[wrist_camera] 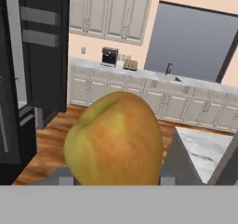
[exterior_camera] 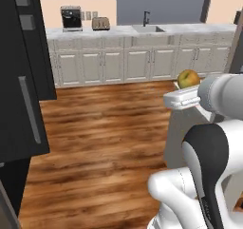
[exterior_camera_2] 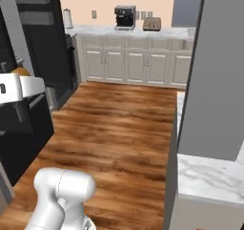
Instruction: Place the cold items (apple and kiwi) from the fridge in one tupperware on the dining counter. Place the warm items (hot dog and kebab skewer) in the stove area in another tupperware.
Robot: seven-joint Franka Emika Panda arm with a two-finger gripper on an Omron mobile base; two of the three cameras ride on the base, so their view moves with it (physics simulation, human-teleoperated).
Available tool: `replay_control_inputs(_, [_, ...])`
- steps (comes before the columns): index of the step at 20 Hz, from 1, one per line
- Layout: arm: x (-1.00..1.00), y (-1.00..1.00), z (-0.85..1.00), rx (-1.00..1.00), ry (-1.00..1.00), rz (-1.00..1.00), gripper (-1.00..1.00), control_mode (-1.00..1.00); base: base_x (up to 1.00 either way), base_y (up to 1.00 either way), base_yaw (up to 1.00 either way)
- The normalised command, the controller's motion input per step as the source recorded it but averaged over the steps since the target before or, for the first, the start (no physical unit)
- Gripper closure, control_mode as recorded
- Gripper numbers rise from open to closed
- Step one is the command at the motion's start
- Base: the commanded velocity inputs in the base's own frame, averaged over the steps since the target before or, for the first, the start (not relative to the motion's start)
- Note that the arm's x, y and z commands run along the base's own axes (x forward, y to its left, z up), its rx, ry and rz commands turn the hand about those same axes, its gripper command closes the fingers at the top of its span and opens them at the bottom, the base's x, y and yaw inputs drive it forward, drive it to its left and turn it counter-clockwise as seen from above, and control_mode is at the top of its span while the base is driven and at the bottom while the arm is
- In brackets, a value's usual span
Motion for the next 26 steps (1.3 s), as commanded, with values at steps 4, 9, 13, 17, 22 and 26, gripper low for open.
replay_control_inputs(4, [0.00,0.00,0.00,0.00,0.00,0.00,1.00,1.00,-1.00,-0.01,-0.27])
replay_control_inputs(9, [0.00,0.00,0.00,0.00,0.00,0.00,1.00,1.00,-0.98,-0.36,-0.32])
replay_control_inputs(13, [0.00,0.00,0.00,0.00,0.00,0.00,1.00,1.00,-0.52,-0.90,-0.33])
replay_control_inputs(17, [0.00,0.00,0.00,0.00,0.00,0.00,1.00,1.00,-0.18,-1.00,-0.27])
replay_control_inputs(22, [0.00,0.00,0.00,0.00,0.00,0.00,1.00,1.00,-0.01,-1.00,-0.19])
replay_control_inputs(26, [0.00,0.00,0.00,0.00,0.00,0.00,1.00,1.00,0.00,-1.00,-0.13])
